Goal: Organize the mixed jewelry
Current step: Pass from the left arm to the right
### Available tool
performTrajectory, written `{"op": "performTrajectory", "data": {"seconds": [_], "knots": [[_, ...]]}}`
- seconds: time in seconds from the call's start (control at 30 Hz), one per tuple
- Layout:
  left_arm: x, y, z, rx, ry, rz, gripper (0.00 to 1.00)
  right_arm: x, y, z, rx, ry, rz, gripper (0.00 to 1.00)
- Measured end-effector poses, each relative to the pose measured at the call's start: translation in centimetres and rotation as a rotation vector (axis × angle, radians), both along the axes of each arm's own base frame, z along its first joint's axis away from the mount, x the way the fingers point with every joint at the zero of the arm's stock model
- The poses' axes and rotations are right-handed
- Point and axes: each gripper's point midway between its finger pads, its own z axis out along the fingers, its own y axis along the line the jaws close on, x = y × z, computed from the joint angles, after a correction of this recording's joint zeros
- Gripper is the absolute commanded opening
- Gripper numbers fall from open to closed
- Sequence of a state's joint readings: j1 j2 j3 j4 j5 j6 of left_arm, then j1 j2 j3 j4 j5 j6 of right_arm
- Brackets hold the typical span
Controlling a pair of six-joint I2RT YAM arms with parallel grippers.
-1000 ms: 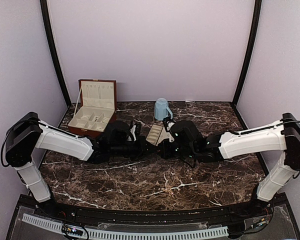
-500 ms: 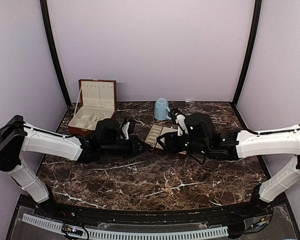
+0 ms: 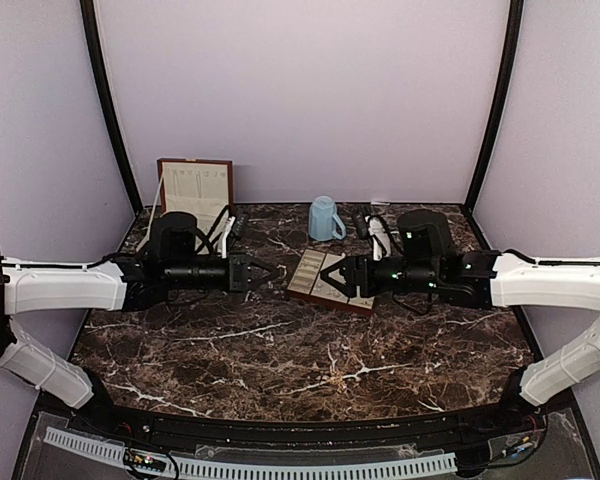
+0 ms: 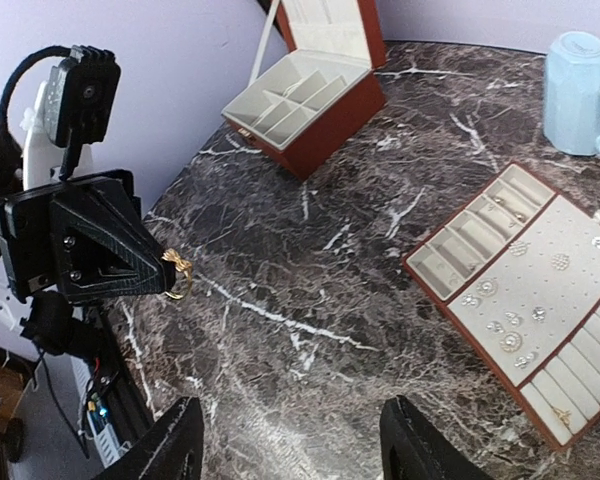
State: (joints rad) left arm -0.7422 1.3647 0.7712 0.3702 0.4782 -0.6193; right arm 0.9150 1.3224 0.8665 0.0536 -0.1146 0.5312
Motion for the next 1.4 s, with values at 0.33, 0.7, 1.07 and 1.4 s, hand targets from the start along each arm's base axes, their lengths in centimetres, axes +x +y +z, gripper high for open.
{"op": "performTrajectory", "data": {"seconds": [0.33, 0.7, 1.07, 1.4], "knots": [[-4.2, -0.8, 0.6, -0.036, -0.074, -0.265, 0.0, -3.3, 1.8, 0.2, 0.072, 0.103, 0.193, 0.55], [-6.9, -1.4, 0.7, -0.076, -0.063, -0.453, 0.0, -5.3, 4.2, 0.4, 0.141, 0.203, 0.366, 0.42], [-8.1, -1.5, 0.4, -0.094, -0.035, -0.536, 0.0, -6.6, 6.0, 1.8, 0.193, 0.225, 0.479, 0.33], [-8.4, -1.6, 0.2, -0.098, -0.02, -0.56, 0.0, -7.6, 7.1, 1.3, 0.167, 0.237, 0.53, 0.24]]}}
